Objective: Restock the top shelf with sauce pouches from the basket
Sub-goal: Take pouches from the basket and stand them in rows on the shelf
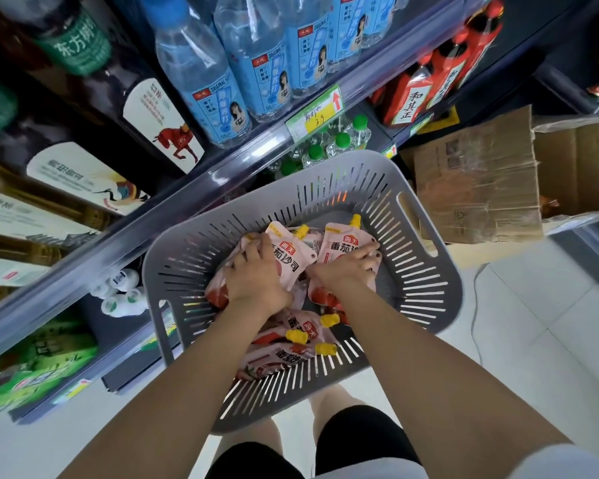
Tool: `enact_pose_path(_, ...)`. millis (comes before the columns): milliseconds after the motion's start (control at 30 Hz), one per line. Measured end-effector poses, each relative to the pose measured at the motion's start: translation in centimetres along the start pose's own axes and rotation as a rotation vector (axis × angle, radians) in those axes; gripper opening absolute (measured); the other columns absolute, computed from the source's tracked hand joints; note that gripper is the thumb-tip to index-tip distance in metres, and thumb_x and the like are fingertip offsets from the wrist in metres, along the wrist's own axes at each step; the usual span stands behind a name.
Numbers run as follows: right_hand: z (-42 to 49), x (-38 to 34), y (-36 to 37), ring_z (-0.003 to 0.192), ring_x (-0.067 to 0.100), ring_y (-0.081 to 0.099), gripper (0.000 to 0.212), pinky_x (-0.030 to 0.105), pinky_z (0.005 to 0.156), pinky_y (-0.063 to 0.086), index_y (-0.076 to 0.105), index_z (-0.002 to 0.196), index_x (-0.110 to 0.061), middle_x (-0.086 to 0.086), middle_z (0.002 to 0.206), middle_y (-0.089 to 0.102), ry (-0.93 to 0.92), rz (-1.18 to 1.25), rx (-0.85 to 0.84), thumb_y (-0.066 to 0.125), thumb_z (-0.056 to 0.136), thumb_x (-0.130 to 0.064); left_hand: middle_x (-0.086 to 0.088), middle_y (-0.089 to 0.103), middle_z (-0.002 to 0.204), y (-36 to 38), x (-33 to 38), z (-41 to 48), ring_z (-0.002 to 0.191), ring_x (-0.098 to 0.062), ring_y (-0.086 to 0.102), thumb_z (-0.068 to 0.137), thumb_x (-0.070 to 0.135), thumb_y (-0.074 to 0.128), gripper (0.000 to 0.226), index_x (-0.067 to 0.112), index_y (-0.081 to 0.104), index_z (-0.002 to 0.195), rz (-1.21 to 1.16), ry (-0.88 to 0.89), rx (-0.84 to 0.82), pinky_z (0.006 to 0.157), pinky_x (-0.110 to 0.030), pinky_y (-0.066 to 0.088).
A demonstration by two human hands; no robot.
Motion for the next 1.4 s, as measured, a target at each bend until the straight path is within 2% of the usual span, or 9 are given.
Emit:
enact_pose_path(200,-0.4,0.7,-1.5,0.137,0.039,0.020,0.138,0.052,0.104,0.034,-0.021,0.145,-0.006,0.019,0.153,0.008,0.045,0.025,-0.031,0.080,0.061,-0.049,-0.013,0.032,0.140,-1.7,-0.5,-0.5,0.126,-0.035,0.037,0.054,0.060,0.077,0.122,0.020,0.009,0.147,0.000,-0.019,0.014,0.100,-0.047,0.038)
enact_pose_path(300,-1.6,0.5,-2.7,0.137,0.039,0.020,0.142,0.048,0.106,0.032,-0.021,0.146,-0.005,0.020,0.151,0.010,0.006,0.008,-0.028,0.082,0.059,-0.050,-0.012,0.035,0.136,-2.9,-0.4,-1.4,0.123,-0.035,0.039,0.051,0.058,0.077,0.122,0.021,0.010,0.146,-0.066,0.003,0.034,0.098,-0.048,0.041)
enact_pose_path(400,-3.3,0.2,-3.7,0.137,0.040,0.018,0.136,0.047,0.107,0.030,-0.018,0.147,-0.006,0.022,0.151,0.009,-0.050,0.018,-0.013,0.081,0.061,-0.044,-0.011,0.035,0.137,-5.0,-0.2,-3.0,0.125,-0.034,0.039,0.050,0.061,0.077,0.124,0.022,0.010,0.147,-0.099,0.040,0.087,0.099,-0.048,0.041)
enact_pose_path(633,-10.6,-1.1,-5.9,0.139,0.038,0.019,0.135,0.046,0.110,0.026,-0.019,0.148,-0.013,0.020,0.152,0.010,-0.163,0.106,0.128,0.080,0.063,-0.049,-0.010,0.031,0.143,-11.3,-3.0,-10.0,0.130,-0.033,0.034,0.049,0.071,0.067,0.126,0.024,0.009,0.150,-0.287,0.102,0.282,0.104,-0.045,0.037)
enact_pose_path(700,-13.9,-1.7,-6.4,0.139,0.037,0.019,0.135,0.048,0.109,0.026,-0.019,0.148,-0.016,0.019,0.152,0.011,-0.225,0.164,0.170,0.080,0.062,-0.046,-0.008,0.032,0.140,-12.7,-5.2,-13.1,0.128,-0.032,0.035,0.048,0.073,0.062,0.124,0.026,0.009,0.150,-0.326,0.103,0.369,0.101,-0.044,0.038)
enact_pose_path(800,-19.8,-3.2,-6.5,0.138,0.038,0.017,0.132,0.049,0.109,0.025,-0.019,0.149,-0.016,0.019,0.151,0.010,-0.357,0.181,0.194,0.080,0.064,-0.041,-0.005,0.036,0.133,-14.8,-9.0,-18.0,0.122,-0.030,0.039,0.055,0.062,0.069,0.115,0.028,0.011,0.149,-0.404,0.105,0.525,0.095,-0.041,0.041)
enact_pose_path(1100,-40.5,-9.3,-2.5,0.144,0.035,0.004,0.130,0.044,0.113,0.019,-0.022,0.148,-0.018,0.017,0.156,-0.005,-0.841,0.221,0.105,0.080,0.067,-0.030,-0.002,0.037,0.129,-19.2,-23.3,-32.2,0.118,-0.024,0.039,0.048,0.060,0.065,0.119,0.027,0.013,0.149,-0.563,-0.057,0.942,0.097,-0.041,0.042)
enact_pose_path(1267,-50.4,-13.4,-1.5,0.139,0.034,0.011,0.135,0.044,0.112,0.020,-0.019,0.148,-0.020,0.015,0.150,0.007,-1.072,0.239,0.132,0.084,0.062,-0.033,0.001,0.036,0.132,-22.2,-30.0,-38.4,0.123,-0.023,0.037,0.047,0.059,0.068,0.119,0.032,0.014,0.149,-0.715,-0.117,1.139,0.100,-0.045,0.041)
enact_pose_path(1400,-55.5,-16.6,-1.5,0.136,0.035,0.018,0.134,0.047,0.109,0.025,-0.019,0.148,-0.023,0.012,0.146,0.013,-1.199,0.240,0.137,0.084,0.063,-0.033,0.002,0.038,0.125,-24.9,-33.6,-41.0,0.117,-0.021,0.042,0.044,0.058,0.066,0.118,0.031,0.018,0.149,-0.773,-0.107,1.273,0.097,-0.045,0.044)
Point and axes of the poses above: each hand's wrist, its own z-axis towards the middle knuckle, its own y-axis out of the palm, x = y × z, the point moved 6 cm from there along z, towards the middle knuckle
